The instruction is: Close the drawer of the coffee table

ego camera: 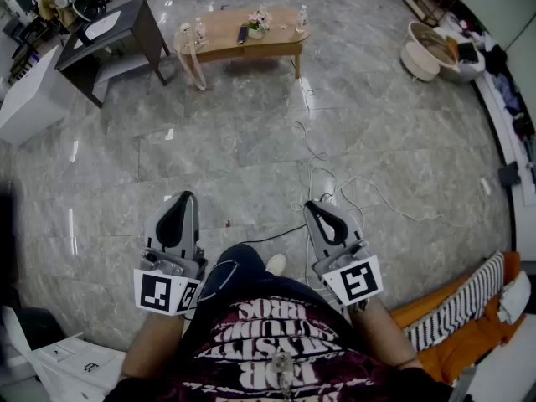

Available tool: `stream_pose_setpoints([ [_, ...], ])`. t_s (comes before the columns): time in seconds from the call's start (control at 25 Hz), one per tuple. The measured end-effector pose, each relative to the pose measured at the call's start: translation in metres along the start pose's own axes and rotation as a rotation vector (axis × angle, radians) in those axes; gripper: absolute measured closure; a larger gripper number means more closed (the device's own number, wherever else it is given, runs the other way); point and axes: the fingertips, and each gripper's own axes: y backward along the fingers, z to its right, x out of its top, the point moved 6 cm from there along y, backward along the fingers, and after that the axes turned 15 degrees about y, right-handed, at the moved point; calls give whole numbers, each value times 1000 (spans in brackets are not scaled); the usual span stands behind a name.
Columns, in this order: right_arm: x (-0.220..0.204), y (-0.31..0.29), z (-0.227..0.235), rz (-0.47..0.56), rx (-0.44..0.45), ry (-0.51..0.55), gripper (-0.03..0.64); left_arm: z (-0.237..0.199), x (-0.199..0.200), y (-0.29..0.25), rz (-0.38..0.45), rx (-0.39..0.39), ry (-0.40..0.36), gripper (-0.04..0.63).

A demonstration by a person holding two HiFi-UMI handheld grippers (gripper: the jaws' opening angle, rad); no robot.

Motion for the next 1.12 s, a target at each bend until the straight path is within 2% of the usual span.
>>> stream_pose_setpoints([
  [0.16, 3, 8, 0, -1, 12, 0, 583, 3, 0, 0, -19, 24, -5, 572],
  [0.32, 28, 16, 11, 67, 39, -85, 581, 5, 7, -3, -30, 44, -12, 572],
  [0.4, 70, 23, 19, 194, 88, -127, 581, 6, 11, -3, -36, 40, -22, 572],
  [0.56, 201, 55, 38, 641, 241, -130, 581, 12, 12, -9, -54, 24, -33, 572],
  [0.64, 227, 58, 44, 735, 270, -116, 581, 19, 9, -17, -54, 13, -28, 572],
  [0.72, 223, 50, 47, 723, 271, -102, 581, 29, 3, -28, -50, -11, -25, 572],
  [0.96, 157, 3, 50, 514, 234, -55, 583, 45, -9, -58, -42, -90, -24, 572],
  [1.12, 129, -26, 54, 417, 226, -17, 583, 29, -23, -61, -89, -72, 1, 572],
])
